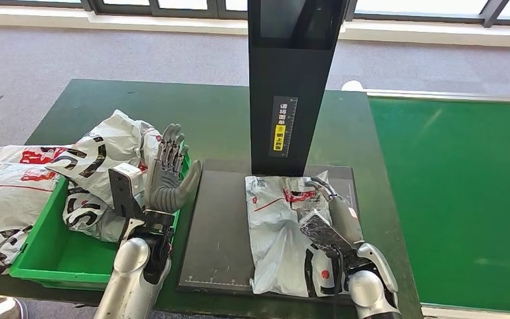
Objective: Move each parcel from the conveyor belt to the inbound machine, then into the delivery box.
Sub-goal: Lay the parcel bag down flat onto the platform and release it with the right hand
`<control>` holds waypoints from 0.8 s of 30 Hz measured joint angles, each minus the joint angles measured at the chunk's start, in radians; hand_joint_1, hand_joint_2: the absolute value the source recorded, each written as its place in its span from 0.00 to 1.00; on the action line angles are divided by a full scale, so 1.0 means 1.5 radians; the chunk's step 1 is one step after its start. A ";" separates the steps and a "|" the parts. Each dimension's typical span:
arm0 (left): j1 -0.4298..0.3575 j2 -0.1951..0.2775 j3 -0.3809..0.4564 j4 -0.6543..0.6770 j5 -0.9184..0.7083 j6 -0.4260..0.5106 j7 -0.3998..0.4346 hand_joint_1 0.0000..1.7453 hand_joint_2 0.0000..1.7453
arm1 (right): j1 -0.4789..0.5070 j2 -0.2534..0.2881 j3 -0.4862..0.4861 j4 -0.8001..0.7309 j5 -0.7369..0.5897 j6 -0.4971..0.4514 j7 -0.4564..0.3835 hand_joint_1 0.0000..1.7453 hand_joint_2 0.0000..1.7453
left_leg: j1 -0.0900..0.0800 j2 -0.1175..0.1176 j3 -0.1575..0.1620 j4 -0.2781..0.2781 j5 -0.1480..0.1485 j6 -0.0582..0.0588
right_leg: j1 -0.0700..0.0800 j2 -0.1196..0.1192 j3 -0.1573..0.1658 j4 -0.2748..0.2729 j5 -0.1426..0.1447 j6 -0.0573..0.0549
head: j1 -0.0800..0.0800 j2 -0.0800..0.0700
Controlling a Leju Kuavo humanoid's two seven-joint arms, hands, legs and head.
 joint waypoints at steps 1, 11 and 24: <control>0.000 0.000 0.000 0.000 0.000 0.000 0.000 0.00 1.00 | -0.001 -0.001 0.000 0.002 -0.002 0.004 -0.002 0.00 0.00 | 0.000 0.000 0.000 0.000 0.000 0.000 | 0.000 0.000 0.000 0.000 0.000 0.000 | 0.000 0.000; -0.001 0.000 -0.001 0.000 0.001 0.004 0.000 0.00 1.00 | -0.006 -0.005 0.003 -0.016 -0.103 0.036 -0.118 0.00 0.00 | 0.000 0.000 0.000 0.000 0.000 0.000 | 0.000 0.000 0.000 0.000 0.000 0.000 | 0.000 0.000; -0.008 0.003 -0.061 -0.009 -0.175 0.007 0.009 0.00 1.00 | 0.021 0.033 -0.066 -0.203 -0.227 -0.223 -0.244 0.00 1.00 | 0.000 0.001 0.000 0.000 0.000 0.000 | 0.000 0.001 -0.001 0.000 0.000 0.000 | 0.000 0.000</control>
